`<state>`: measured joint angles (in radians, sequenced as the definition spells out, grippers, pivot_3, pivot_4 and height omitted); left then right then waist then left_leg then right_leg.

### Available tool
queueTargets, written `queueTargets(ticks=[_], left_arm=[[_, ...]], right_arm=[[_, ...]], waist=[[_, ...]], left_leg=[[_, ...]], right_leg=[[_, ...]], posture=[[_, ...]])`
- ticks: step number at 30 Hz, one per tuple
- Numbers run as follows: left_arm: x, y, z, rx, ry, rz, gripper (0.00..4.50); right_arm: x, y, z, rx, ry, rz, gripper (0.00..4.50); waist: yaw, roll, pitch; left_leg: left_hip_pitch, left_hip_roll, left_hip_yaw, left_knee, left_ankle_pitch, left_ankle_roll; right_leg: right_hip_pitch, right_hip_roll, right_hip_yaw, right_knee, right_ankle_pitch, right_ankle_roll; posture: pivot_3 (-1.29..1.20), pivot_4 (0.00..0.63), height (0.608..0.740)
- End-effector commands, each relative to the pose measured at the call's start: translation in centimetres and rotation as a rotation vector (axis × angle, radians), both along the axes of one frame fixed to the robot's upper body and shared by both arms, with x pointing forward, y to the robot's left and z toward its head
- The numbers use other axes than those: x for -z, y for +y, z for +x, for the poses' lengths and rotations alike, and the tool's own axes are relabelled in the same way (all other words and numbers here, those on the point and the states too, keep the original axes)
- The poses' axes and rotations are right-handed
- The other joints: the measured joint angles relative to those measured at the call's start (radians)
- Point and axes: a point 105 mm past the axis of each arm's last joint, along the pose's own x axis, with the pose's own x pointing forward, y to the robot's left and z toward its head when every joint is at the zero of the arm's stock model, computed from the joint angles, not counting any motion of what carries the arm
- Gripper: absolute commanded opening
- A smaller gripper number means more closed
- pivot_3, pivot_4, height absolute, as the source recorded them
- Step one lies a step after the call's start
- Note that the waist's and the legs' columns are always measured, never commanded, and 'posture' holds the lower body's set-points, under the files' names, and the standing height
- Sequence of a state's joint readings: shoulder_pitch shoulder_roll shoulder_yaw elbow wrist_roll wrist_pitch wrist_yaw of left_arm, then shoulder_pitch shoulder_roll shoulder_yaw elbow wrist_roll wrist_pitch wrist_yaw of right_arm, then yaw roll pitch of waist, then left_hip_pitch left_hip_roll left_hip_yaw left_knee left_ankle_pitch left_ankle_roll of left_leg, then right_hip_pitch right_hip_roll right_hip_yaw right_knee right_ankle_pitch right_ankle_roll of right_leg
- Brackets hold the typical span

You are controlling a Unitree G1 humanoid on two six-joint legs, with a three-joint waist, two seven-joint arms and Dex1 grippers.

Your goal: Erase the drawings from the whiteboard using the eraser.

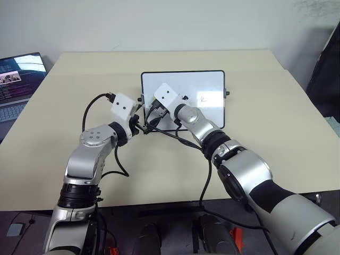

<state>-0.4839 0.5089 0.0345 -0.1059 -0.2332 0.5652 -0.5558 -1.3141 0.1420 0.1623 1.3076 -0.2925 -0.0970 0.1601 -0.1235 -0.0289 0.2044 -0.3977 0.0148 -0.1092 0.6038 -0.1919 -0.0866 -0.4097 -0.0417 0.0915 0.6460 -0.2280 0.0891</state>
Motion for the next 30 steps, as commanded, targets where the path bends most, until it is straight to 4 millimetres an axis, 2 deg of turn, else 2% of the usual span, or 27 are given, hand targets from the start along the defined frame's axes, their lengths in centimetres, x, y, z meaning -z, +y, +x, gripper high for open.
queueTargets(ticks=[1, 5, 8, 14, 18, 23, 26, 30], left_arm=[[-2.0, -0.4, -0.3, 0.013, -0.078, 0.002, 4.5], [-1.5, -0.1, -0.8, 0.029, -0.046, 0.018, 4.5], [-1.1, 1.4, -0.9, -0.012, -0.029, 0.035, 4.5], [-0.7, 3.9, -1.7, -0.051, -0.002, 0.056, 4.5], [-1.7, 4.0, -2.5, -0.015, -0.006, 0.006, 4.5], [-2.6, 3.9, -3.7, 0.048, 0.006, -0.046, 4.5], [-2.8, 4.1, -3.9, 0.051, 0.01, -0.054, 4.5], [-2.9, 5.0, -4.1, 0.039, 0.02, -0.036, 4.5]], right_arm=[[-0.1, 2.4, -1.2, -0.081, 0.011, -0.02, 0.98], [0.3, 2.5, -1.4, -0.098, 0.018, -0.04, 0.98], [0.0, 1.9, -1.0, -0.071, 0.007, -0.031, 0.98], [-2.5, 0.0, 0.4, 0.035, -0.072, 0.034, 0.98], [-3.6, -1.4, 1.3, 0.102, -0.104, 0.052, 0.98], [-4.2, -2.6, 1.9, 0.146, -0.114, 0.066, 0.98], [-4.2, -1.5, 1.3, 0.052, -0.078, 0.098, 0.98], [-5.9, 0.9, -0.5, -0.18, -0.023, 0.17, 0.98]], waist=[[0.0, 0.0, 0.0], [-0.002, 0.0, 0.0], [-0.008, 0.0, 0.0], [-0.011, 0.0, 0.0], [0.0, 0.0, 0.0], [0.008, 0.0, 0.0], [0.008, 0.0, 0.0], [0.007, 0.0, 0.001]], left_leg=[[0.0, 0.0, 0.0, 0.0, 0.0, 0.0], [0.0, 0.0, 0.0, 0.0, 0.0, 0.0], [0.0, 0.0, 0.0, -0.002, 0.0, 0.0], [-0.001, 0.0, 0.0, -0.002, 0.0, 0.0], [-0.002, 0.0, 0.0, -0.002, 0.0, 0.0], [-0.002, 0.0, 0.0, -0.005, 0.0, 0.0], [-0.002, 0.0, 0.0, -0.006, 0.0, 0.0], [-0.002, 0.0, 0.0, -0.006, 0.0, 0.0]], right_leg=[[0.0, 0.0, 0.0, 0.0, 0.0, 0.0], [0.0, 0.0, 0.0, 0.0, 0.0, 0.0], [-0.001, 0.0, 0.0, 0.0, 0.0, 0.0], [-0.002, 0.0, 0.0, 0.0, 0.0, -0.001], [-0.002, 0.0, -0.001, -0.001, 0.0, -0.001], [-0.003, 0.0, -0.001, -0.002, -0.001, -0.002], [-0.004, 0.0, -0.001, -0.001, -0.001, -0.002], [-0.004, 0.0, -0.001, -0.002, -0.001, -0.002]], posture=[[0.0, 0.15, 0.74], [0.0, 0.15, 0.74], [0.0, 0.15, 0.74], [0.0, 0.15, 0.74], [0.0, 0.15, 0.74], [0.0, 0.15, 0.74], [0.0, 0.15, 0.74], [0.0, 0.15, 0.74]])
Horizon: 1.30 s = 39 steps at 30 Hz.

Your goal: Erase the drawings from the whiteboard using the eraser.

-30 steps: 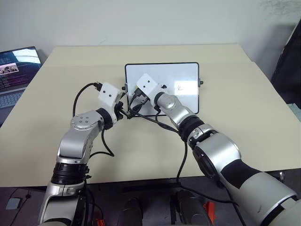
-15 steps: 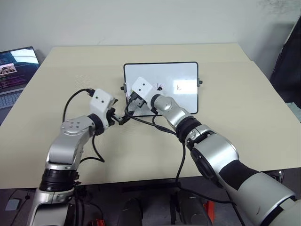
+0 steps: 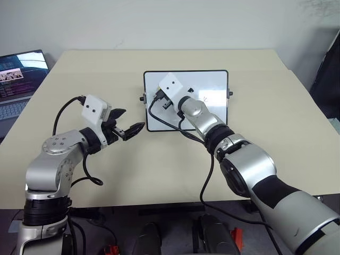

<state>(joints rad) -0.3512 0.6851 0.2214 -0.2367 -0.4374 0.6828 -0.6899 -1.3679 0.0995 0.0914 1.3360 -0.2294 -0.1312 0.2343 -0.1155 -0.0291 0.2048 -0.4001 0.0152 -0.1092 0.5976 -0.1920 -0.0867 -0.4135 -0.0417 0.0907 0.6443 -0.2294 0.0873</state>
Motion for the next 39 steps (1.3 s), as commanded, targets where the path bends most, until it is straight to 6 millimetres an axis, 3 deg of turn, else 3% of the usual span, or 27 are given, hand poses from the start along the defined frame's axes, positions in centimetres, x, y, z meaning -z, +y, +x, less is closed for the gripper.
queueTargets(ticks=[1, 4, 6, 10, 16, 21, 25, 30, 39], left_arm=[[-1.5, 0.7, -0.5, 0.0, -0.045, 0.017, 4.5], [-2.4, 1.1, -0.9, 0.025, -0.056, 0.051, 4.5], [-3.4, 0.9, -1.7, 0.082, -0.065, 0.114, 4.5], [-5.4, 1.1, -1.7, 0.102, -0.115, 0.139, 4.5], [-5.5, 1.5, -1.1, 0.121, -0.107, 0.17, 4.5], [-5.3, 1.5, 0.0, 0.132, -0.098, 0.189, 4.5], [-5.3, 1.5, 0.6, 0.142, -0.094, 0.218, 4.5], [-5.4, 1.7, 1.3, 0.141, -0.099, 0.236, 4.5], [-5.4, 1.6, 2.1, 0.109, -0.144, 0.236, 4.5]], right_arm=[[-3.8, 2.1, -1.4, -0.18, -0.046, 0.08, 0.98], [-4.6, 1.8, -2.4, -0.324, -0.075, 0.042, 0.98], [-5.9, 0.1, -3.3, -0.421, -0.112, 0.034, 0.98], [-6.4, -5.7, -4.1, -0.43, -0.123, -0.069, 0.98], [-4.6, -15.3, -3.5, -0.252, -0.035, -0.257, 0.98], [-3.9, -20.5, -3.5, -0.135, 0.003, -0.373, 0.98], [-4.2, -22.1, -3.7, -0.098, 0.009, -0.397, 0.98], [-6.1, -23.5, -4.2, -0.059, -0.042, -0.393, 0.98], [-6.2, -25.7, -4.4, 0.0, -0.026, -0.4, 0.98]], waist=[[-0.001, 0.0, 0.0], [0.0, 0.0, 0.0], [0.002, 0.0, 0.001], [0.03, -0.001, 0.001], [0.029, -0.001, 0.001], [0.022, -0.001, 0.001], [0.019, -0.001, 0.001], [0.022, -0.001, 0.001], [0.026, -0.001, 0.001]], left_leg=[[0.0, 0.0, 0.0, 0.0, 0.0, 0.0], [0.0, 0.0, 0.0, -0.002, 0.0, 0.0], [-0.001, 0.0, 0.0, -0.003, 0.0, 0.0], [-0.003, 0.0, 0.0, -0.004, -0.001, -0.002], [-0.002, 0.0, 0.001, -0.004, -0.001, -0.002], [-0.002, 0.0, 0.004, -0.004, -0.001, -0.002], [-0.002, 0.0, 0.005, -0.004, -0.001, -0.002], [-0.003, 0.0, 0.005, -0.004, -0.001, -0.002], [-0.002, 0.0, 0.005, -0.004, -0.001, -0.002]], right_leg=[[0.0, 0.0, 0.0, 0.0, 0.0, 0.0], [-0.002, 0.0, 0.0, 0.0, 0.0, 0.0], [-0.002, 0.0, 0.0, 0.0, -0.001, 0.0], [-0.003, -0.001, -0.002, -0.001, -0.002, 0.001], [-0.005, -0.001, -0.001, 0.001, -0.003, -0.001], [-0.006, -0.001, 0.002, 0.001, -0.004, -0.001], [-0.006, -0.001, 0.003, 0.001, -0.003, -0.001], [-0.006, -0.001, 0.003, 0.001, -0.003, -0.001], [-0.006, -0.001, 0.003, 0.001, -0.003, -0.002]], posture=[[0.0, 0.15, 0.74], [0.0, 0.15, 0.74], [0.0, 0.15, 0.74], [0.0, 0.15, 0.74], [0.0, 0.15, 0.74], [0.0, 0.15, 0.74], [0.0, 0.15, 0.74], [0.0, 0.15, 0.74], [0.0, 0.15, 0.74]])
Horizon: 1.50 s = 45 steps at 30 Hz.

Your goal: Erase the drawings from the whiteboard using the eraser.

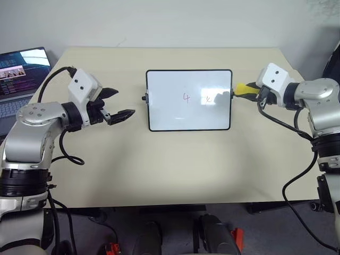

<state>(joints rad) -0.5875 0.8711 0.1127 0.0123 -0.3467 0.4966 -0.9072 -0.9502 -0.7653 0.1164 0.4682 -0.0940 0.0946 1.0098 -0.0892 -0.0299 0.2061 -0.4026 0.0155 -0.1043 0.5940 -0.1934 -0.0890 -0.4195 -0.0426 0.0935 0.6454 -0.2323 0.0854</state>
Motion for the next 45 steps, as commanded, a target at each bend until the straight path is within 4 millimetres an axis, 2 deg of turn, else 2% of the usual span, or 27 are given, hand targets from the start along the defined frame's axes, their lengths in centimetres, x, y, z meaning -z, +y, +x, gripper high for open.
queueTargets(ticks=[1, 16, 23, 30, 33, 37, 41, 43, 45], left_arm=[[-0.7, 0.1, 0.0, -0.005, -0.039, 0.001, 4.5], [-0.4, -0.5, 0.4, 0.008, -0.034, -0.006, 4.5], [-0.8, -1.0, 1.1, 0.006, -0.068, -0.007, 4.5], [-0.5, -1.5, 1.2, 0.023, -0.061, -0.002, 4.5], [-0.5, -1.6, 1.1, 0.024, -0.059, -0.006, 4.5], [1.8, -1.2, 0.8, -0.005, -0.01, -0.023, 4.5], [2.4, -2.9, 0.5, 0.025, -0.014, -0.079, 4.5], [2.7, -4.2, 0.6, 0.046, -0.013, -0.127, 4.5], [3.0, -4.6, 0.8, 0.04, -0.01, -0.126, 4.5]], right_arm=[[-2.0, -0.8, -0.3, 0.018, -0.073, 0.029, 0.98], [-2.3, -1.1, 0.0, 0.03, -0.091, 0.031, 0.98], [-3.1, -0.6, 0.4, 0.038, -0.145, 0.073, 0.98], [-2.8, 0.3, 0.3, 0.008, -0.134, 0.086, 0.98], [-2.8, 1.3, 0.1, -0.025, -0.133, 0.126, 0.98], [-3.7, 4.0, -0.6, -0.101, -0.161, 0.24, 0.98], [-3.8, 7.8, -0.9, -0.171, -0.198, 0.315, 0.98], [-3.5, 10.9, -0.5, -0.206, -0.214, 0.398, 0.98], [-3.7, 12.8, -0.1, -0.196, -0.234, 0.528, 0.98]], waist=[[0.0, 0.0, 0.0], [0.001, 0.0, 0.0], [0.001, 0.0, 0.0], [0.001, 0.0, 0.0], [0.001, 0.0, 0.0], [-0.002, 0.0, 0.0], [0.002, 0.0, 0.0], [0.003, -0.001, -0.001], [0.0, 0.0, 0.0]], left_leg=[[0.0, 0.0, 0.0, 0.0, 0.0, 0.0], [0.0, 0.0, 0.0, 0.0, 0.0, 0.0], [0.0, 0.0, 0.0, 0.001, 0.0, 0.0], [0.0, 0.0, 0.0, 0.001, 0.0, 0.0], [0.0, 0.0, 0.0, 0.001, 0.0, 0.0], [0.0, 0.0, 0.0, 0.001, 0.0, 0.0], [0.0, 0.0, 0.0, 0.002, 0.0, 0.0], [0.0, 0.0, -0.001, 0.004, 0.0, 0.0], [0.001, 0.0, -0.001, 0.005, 0.0, 0.0]], right_leg=[[0.0, 0.0, 0.0, 0.0, 0.0, 0.0], [0.0, 0.0, 0.0, 0.0, 0.001, -0.002], [0.0, 0.0, 0.0, 0.001, 0.002, -0.003], [0.0, 0.0, 0.0, 0.001, 0.002, -0.003], [0.0, 0.0, 0.0, 0.001, 0.002, -0.003], [0.0, 0.0, 0.001, 0.002, 0.002, -0.003], [0.0, 0.0, 0.0, 0.003, 0.002, -0.003], [0.001, 0.0, 0.0, 0.003, 0.002, -0.003], [0.002, 0.0, 0.0, 0.004, 0.003, -0.003]], posture=[[0.0, 0.15, 0.74], [0.0, 0.15, 0.74], [0.0, 0.15, 0.74], [0.0, 0.15, 0.74], [0.0, 0.15, 0.74], [0.0, 0.15, 0.74], [0.0, 0.15, 0.74], [0.0, 0.15, 0.74], [0.0, 0.15, 0.74]])
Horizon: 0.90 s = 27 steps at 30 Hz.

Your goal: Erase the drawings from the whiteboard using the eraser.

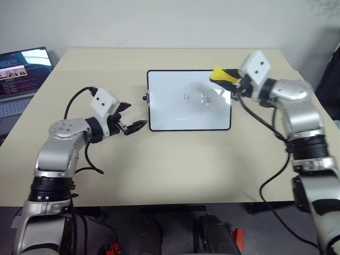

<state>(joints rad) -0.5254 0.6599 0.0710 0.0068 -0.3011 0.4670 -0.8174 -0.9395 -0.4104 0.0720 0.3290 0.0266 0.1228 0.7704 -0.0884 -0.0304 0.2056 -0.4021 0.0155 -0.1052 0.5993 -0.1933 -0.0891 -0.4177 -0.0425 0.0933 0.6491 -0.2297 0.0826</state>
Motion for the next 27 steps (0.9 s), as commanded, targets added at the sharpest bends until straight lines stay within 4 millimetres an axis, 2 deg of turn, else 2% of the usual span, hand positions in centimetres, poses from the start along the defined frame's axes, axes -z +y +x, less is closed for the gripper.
queueTargets(ticks=[1, 5, 8, 15, 27], left_arm=[[-1.5, -0.9, -0.1, 0.014, -0.059, -0.005, 4.5], [-1.4, -1.2, -0.4, 0.027, -0.048, -0.009, 4.5], [-1.4, -1.1, -0.6, 0.024, -0.047, -0.004, 4.5], [-1.8, -1.0, -1.0, 0.027, -0.048, 0.003, 4.5], [-2.5, -1.9, -2.0, 0.068, -0.042, 0.022, 4.5]], right_arm=[[-1.9, 2.3, 0.1, 0.001, -0.084, 0.162, 0.98], [-1.2, 4.2, 0.8, 0.004, -0.085, 0.286, 0.98], [0.9, 5.7, 2.0, 0.037, -0.07, 0.302, 0.98], [4.7, 5.6, 4.4, 0.183, -0.036, 0.253, 0.98], [4.4, 5.4, 5.7, 0.296, -0.042, 0.237, 0.98]], waist=[[-0.001, 0.0, 0.0], [0.001, 0.0, 0.0], [0.0, 0.0, 0.0], [-0.002, 0.0, 0.0], [-0.022, 0.0, 0.0]], left_leg=[[0.0, 0.0, 0.0, 0.001, 0.0, 0.0], [0.0, 0.0, -0.001, 0.002, 0.0, 0.0], [0.0, 0.0, -0.001, 0.002, 0.0, 0.0], [0.001, 0.0, -0.001, 0.002, 0.0, 0.0], [0.002, 0.0, -0.002, 0.001, 0.0, 0.0]], right_leg=[[0.0, 0.0, 0.0, 0.001, 0.0, 0.0], [0.0, 0.0, 0.0, 0.002, 0.0, 0.0], [0.001, 0.0, 0.0, 0.001, 0.0, 0.0], [0.002, 0.0, -0.001, 0.001, 0.0, 0.0], [0.003, 0.0, -0.001, 0.001, 0.0, 0.0]], posture=[[0.0, 0.15, 0.74], [0.0, 0.15, 0.74], [0.0, 0.15, 0.74], [0.0, 0.15, 0.74], [0.0, 0.15, 0.74]])
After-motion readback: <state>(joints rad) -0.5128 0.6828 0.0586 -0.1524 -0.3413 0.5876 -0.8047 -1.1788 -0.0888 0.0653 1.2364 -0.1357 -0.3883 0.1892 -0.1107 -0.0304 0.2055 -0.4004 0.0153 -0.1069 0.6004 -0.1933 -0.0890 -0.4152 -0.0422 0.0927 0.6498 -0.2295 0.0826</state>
